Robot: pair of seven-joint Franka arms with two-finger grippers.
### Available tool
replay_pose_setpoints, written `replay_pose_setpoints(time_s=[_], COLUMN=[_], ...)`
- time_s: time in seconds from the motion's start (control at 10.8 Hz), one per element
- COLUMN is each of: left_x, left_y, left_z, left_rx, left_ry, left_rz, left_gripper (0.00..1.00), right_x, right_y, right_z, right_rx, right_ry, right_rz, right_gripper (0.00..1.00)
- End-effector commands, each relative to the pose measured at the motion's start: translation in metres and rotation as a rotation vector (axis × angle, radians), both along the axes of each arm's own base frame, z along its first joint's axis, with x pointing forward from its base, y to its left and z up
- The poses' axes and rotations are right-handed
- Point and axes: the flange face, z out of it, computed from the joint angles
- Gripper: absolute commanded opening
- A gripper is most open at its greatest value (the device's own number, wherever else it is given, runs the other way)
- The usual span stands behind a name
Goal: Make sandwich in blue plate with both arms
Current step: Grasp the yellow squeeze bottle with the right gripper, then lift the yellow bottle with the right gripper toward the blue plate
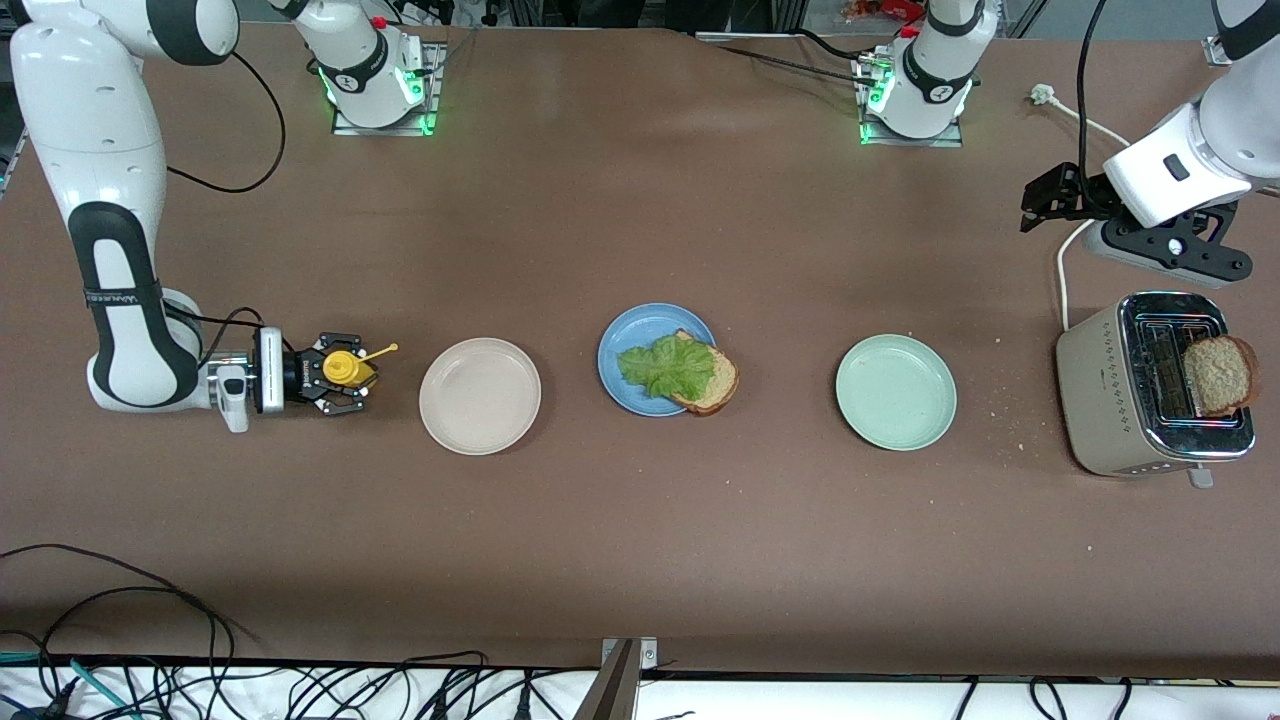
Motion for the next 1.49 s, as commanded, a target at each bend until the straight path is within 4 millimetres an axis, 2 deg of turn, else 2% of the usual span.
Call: replay_pose_setpoints(time_s=[0.0,0.09,0.28,0.56,0.74,0.84,1.12,1.39], left_x=[0.000,0.000,0.000,0.000,0.000,0.000,0.000,0.000], left_y=[0.000,0.000,0.000,0.000,0.000,0.000,0.000,0.000], left_z=[0.005,0.005,0.005,0.005,0.005,0.005,0.005,0.005], left_rx=[-0.017,-0.017,-0.017,-0.018,-0.018,-0.018,-0.018,-0.018], left_ry=[-0.003,-0.003,-0.003,-0.003,-0.003,-0.003,-0.003,-0.003], left_rz=[0.010,0.012,0.010,0.007,0.006,0.006,0.007,0.006], left_gripper=[1.00,1.00,1.00,1.00,1.00,1.00,1.00,1.00], right_x=[0.013,0.017,0.028,0.033,0.023,0.019,-0.014,-0.049], right_y=[0.010,0.016,0.058,0.144,0.199,0.233,0.317,0.381], right_z=[0.053,0.068,0.114,0.155,0.177,0.188,0.189,0.180], right_rx=[-0.127,-0.178,-0.334,-0.596,-0.782,-0.842,-1.035,-1.210], right_ry=[0.084,0.111,0.154,0.197,0.221,0.207,0.187,0.114], right_rz=[-0.046,-0.069,-0.102,-0.196,-0.227,-0.231,-0.265,-0.304], right_gripper=[0.00,0.00,0.00,0.00,0.00,0.00,0.00,0.00])
